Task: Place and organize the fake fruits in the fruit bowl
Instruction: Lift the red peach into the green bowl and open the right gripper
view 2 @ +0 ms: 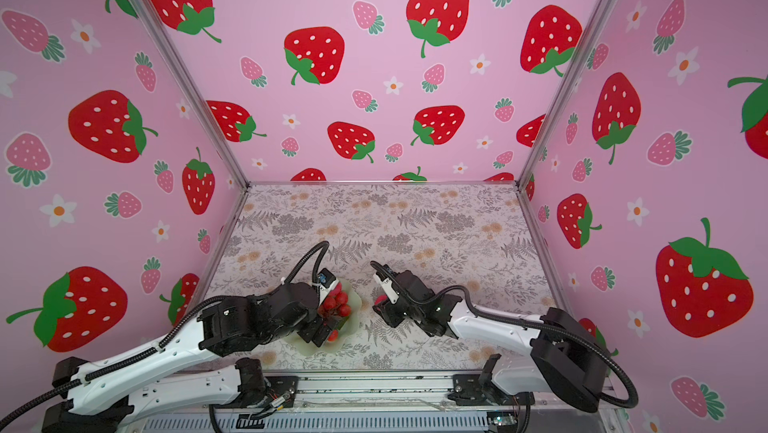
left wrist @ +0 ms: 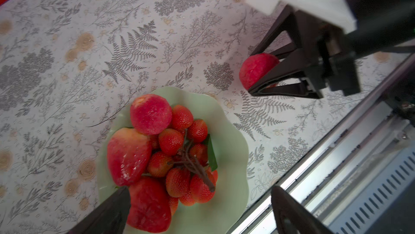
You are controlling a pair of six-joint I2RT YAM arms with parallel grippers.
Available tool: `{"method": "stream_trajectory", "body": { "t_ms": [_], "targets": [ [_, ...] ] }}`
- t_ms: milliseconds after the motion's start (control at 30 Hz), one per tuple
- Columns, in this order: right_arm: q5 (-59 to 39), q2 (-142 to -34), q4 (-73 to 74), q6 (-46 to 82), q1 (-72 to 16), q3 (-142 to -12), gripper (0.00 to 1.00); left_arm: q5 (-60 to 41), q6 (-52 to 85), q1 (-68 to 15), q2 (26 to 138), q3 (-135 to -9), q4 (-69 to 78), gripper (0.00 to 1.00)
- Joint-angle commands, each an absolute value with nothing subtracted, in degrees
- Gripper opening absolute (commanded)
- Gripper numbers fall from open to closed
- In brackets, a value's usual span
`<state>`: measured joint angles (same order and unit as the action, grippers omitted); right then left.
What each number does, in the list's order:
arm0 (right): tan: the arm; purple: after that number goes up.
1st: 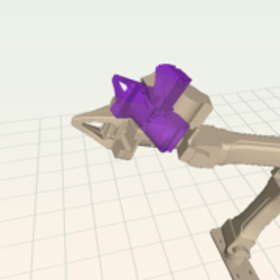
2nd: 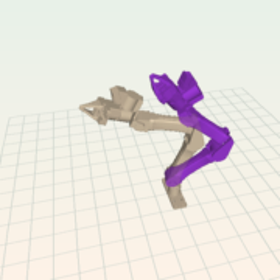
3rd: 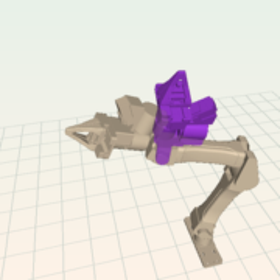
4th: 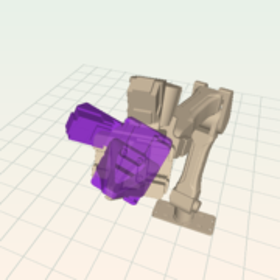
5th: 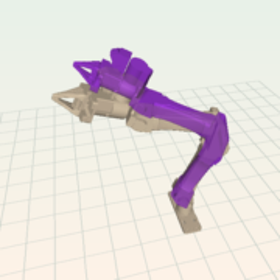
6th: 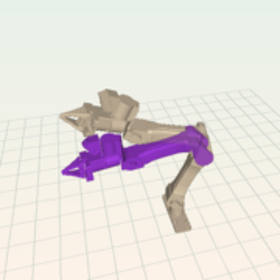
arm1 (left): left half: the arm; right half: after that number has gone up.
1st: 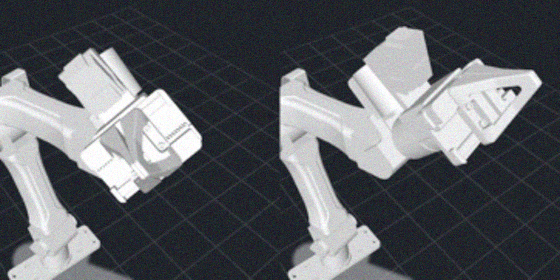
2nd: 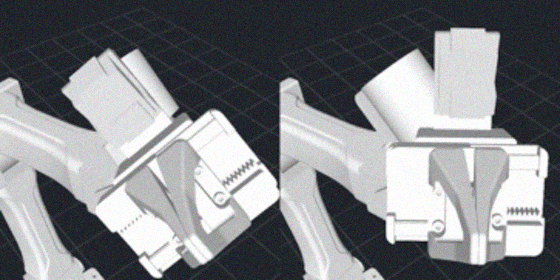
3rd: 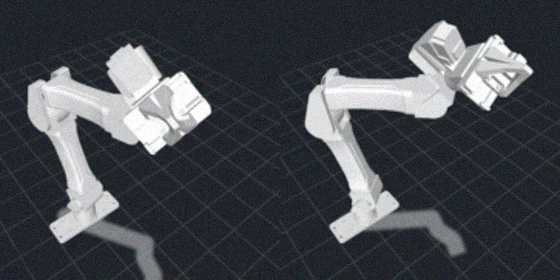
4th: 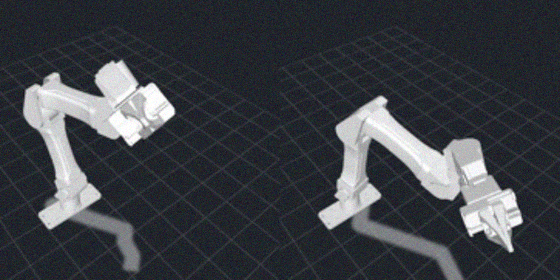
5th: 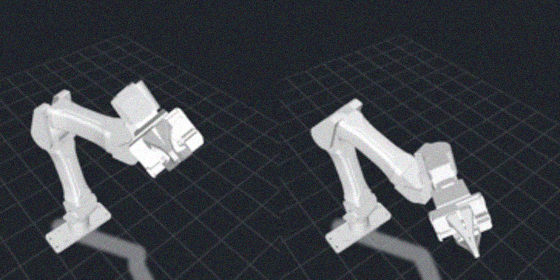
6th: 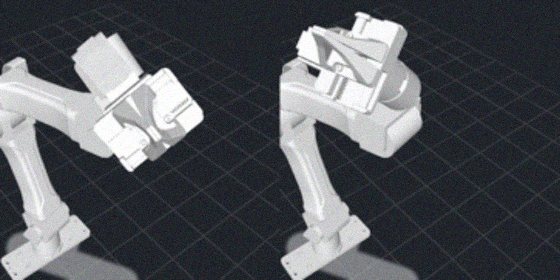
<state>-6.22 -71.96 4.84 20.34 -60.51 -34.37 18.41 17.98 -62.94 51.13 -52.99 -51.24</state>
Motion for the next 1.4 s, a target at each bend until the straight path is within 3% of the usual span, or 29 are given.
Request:
{"method": "stream_trajectory", "body": {
  "t_ms": [0, 367, 933, 1100, 1367],
  "targets": [
    [-15.09, -68.48, 11.94, 15.64, -60.82, -34.16, 0.43, 23.72, 20.32, -62.87, 49.98, -56.07, -55.47, 0.99],
    [-29.39, -79.89, 23.27, 12.35, -61.06, -39.46, 0.42, 23.17, 27.73, -61.77, 43.31, -55.97, -59.74, 0.99],
    [-27.74, -91.78, 23.62, 11.34, -61.84, -43.7, 0.43, 22.5, 27.17, -61.76, 43.94, -54.98, -58.91, 0.99],
    [-26.73, -92.62, 21.96, 10.67, -61.85, -45.12, 0.56, 22.32, 26.51, -61.75, 43.9, -54.38, -57.59, 0.99],
    [-26.02, -93.62, 20.06, 9.28, -61.89, -46.73, 0.63, 21.97, 26.49, -61.71, 44.03, -53.72, -57.42, 0.99]
  ]
}}
